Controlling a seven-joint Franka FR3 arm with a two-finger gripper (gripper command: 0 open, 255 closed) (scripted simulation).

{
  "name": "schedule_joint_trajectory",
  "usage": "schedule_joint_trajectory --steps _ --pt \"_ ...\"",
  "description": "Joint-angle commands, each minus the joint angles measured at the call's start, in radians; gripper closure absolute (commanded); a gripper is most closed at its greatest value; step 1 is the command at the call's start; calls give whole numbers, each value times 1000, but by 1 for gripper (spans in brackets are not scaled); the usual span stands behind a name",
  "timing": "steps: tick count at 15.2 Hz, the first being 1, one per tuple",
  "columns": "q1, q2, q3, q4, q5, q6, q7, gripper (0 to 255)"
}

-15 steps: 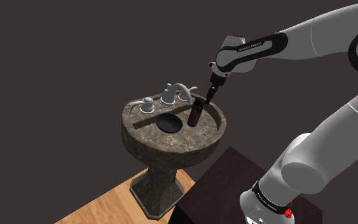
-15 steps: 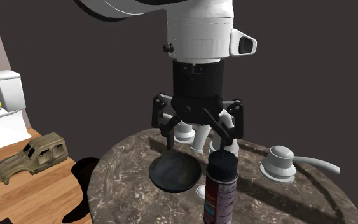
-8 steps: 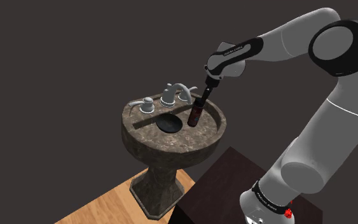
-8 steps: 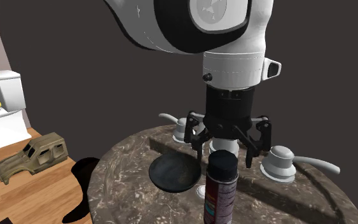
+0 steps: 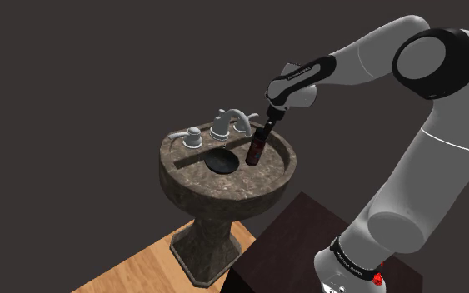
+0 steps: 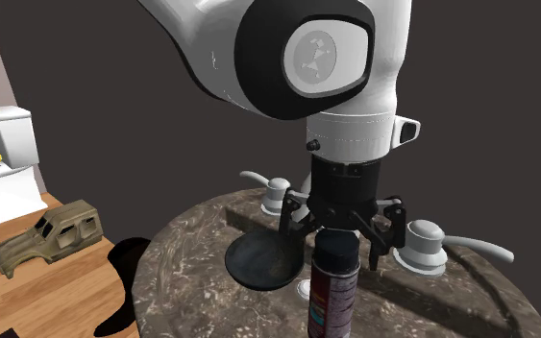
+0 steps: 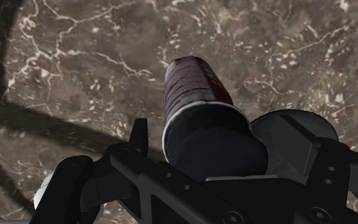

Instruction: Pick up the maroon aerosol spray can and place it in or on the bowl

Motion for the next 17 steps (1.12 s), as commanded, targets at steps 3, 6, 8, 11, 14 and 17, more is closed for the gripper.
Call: schedule_joint_trajectory --steps 3,6,8,11,14,17 --pt "0 0 0 -1 0 2 0 0" --pt "0 0 0 -1 0 1 0 255" --pt "0 0 0 -1 0 1 0 255" --pt "0 0 0 -1 0 1 0 255" --pt "0 0 0 -1 0 1 0 255" --pt "1 -18 -2 7 -11 -23 8 255"
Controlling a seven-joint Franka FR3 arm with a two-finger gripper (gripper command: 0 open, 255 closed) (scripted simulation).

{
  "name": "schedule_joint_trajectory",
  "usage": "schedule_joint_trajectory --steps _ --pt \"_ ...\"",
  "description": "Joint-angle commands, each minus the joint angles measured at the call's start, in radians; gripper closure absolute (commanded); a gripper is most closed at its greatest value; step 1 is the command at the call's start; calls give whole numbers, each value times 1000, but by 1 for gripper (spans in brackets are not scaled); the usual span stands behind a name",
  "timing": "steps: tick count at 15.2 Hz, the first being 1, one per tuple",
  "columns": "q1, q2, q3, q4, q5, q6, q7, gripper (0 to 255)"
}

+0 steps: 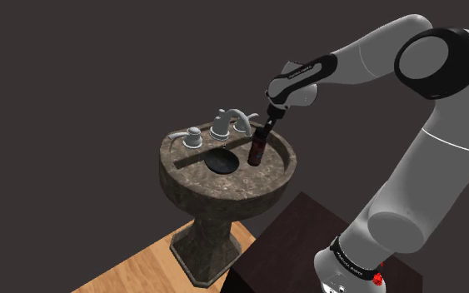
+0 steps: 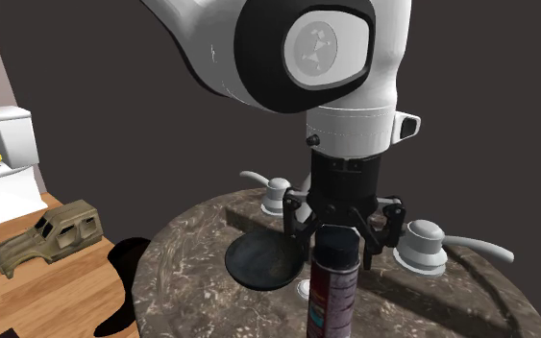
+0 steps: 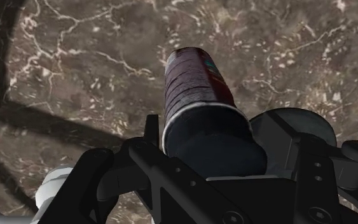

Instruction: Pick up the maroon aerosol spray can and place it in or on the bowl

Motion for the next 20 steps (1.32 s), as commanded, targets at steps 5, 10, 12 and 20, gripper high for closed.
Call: schedule_joint_trajectory --steps 5,10,12,20 --pt "3 -51 -4 29 -31 -74 23 255" --pt "4 -88 -5 59 -52 -139 39 255" --pt "5 -101 -5 72 -59 -165 44 255" --pt "6 -146 -3 135 -81 -269 63 255"
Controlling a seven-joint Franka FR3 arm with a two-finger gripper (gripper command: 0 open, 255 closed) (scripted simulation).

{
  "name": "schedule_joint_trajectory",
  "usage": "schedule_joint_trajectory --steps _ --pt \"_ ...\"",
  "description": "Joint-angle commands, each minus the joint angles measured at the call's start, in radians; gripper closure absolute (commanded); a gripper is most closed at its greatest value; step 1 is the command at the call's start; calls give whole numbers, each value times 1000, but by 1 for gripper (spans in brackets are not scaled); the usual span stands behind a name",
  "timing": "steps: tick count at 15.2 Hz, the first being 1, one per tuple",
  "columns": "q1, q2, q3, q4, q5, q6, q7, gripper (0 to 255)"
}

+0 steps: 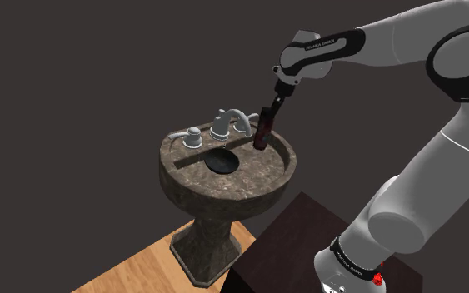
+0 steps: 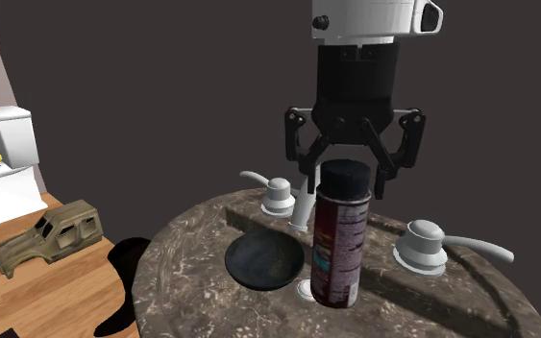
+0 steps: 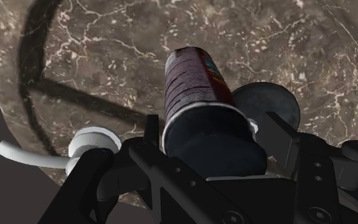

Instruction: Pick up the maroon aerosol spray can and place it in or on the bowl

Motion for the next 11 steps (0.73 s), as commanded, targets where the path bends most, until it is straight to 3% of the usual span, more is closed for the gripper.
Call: schedule_joint_trajectory --steps 1,11 --pt "0 -12 0 17 -5 -27 4 255" --pt "92 30 99 182 -6 -148 198 255"
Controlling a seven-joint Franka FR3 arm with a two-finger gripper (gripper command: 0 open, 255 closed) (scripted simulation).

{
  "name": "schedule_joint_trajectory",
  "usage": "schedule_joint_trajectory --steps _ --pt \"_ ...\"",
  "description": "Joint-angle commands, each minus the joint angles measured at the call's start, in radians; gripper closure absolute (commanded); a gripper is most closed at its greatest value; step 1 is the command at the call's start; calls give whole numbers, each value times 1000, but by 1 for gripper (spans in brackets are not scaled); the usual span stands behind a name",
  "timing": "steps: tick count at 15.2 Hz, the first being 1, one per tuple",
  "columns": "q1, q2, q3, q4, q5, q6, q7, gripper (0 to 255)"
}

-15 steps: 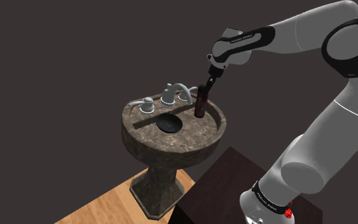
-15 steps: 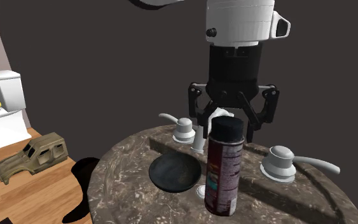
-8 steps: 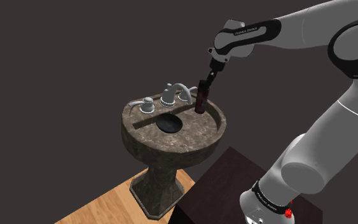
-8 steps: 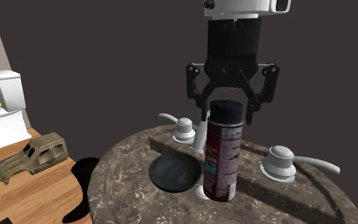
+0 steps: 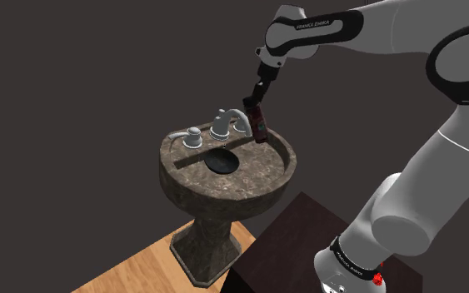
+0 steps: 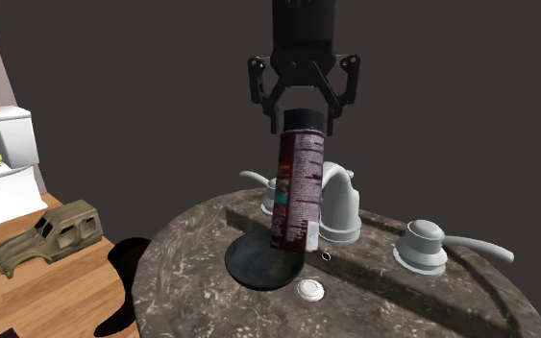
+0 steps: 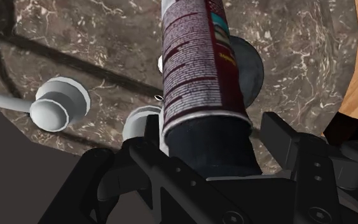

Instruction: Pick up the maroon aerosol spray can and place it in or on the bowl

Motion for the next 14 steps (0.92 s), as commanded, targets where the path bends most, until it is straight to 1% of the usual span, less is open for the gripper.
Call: schedule_joint_trajectory --steps 1,7,14 --pt "20 21 20 45 3 -23 41 255" --pt "75 99 73 215 9 -115 150 255" --pt "75 108 73 132 12 -23 148 255"
